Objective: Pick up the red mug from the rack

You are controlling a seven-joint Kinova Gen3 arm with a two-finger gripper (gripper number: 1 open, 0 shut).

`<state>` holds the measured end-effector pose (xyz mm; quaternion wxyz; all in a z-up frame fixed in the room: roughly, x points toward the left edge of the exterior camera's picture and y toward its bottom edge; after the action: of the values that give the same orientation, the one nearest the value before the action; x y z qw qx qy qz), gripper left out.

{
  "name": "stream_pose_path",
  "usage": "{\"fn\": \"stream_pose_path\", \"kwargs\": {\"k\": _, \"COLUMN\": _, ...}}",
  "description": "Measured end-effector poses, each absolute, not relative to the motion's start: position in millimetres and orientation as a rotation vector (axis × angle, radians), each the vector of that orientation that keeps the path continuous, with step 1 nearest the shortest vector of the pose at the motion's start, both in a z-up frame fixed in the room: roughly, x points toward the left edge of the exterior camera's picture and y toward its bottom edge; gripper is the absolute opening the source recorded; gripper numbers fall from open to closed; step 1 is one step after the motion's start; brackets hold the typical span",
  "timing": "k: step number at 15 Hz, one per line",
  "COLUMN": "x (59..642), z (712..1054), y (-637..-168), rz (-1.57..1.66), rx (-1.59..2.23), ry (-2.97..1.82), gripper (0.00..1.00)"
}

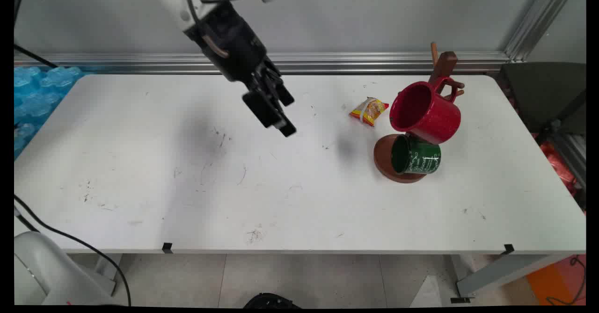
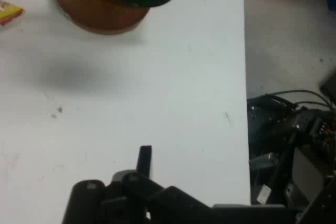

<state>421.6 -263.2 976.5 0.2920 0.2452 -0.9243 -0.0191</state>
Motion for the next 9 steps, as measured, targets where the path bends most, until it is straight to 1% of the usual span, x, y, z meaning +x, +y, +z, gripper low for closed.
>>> {"fn": "stream_pose_path", "kwargs": {"k": 6, "x": 379, "z": 955, "y": -267, "rz": 0.016, "rx": 0.676, "ry": -2.408, "gripper": 1.0}}
{"fn": "stream_pose_path", "kwargs": {"k": 9, "x": 353, "z": 954, "y": -271, "rz": 0.061, "rx": 0.675, "ry": -2.382, "gripper": 1.0}}
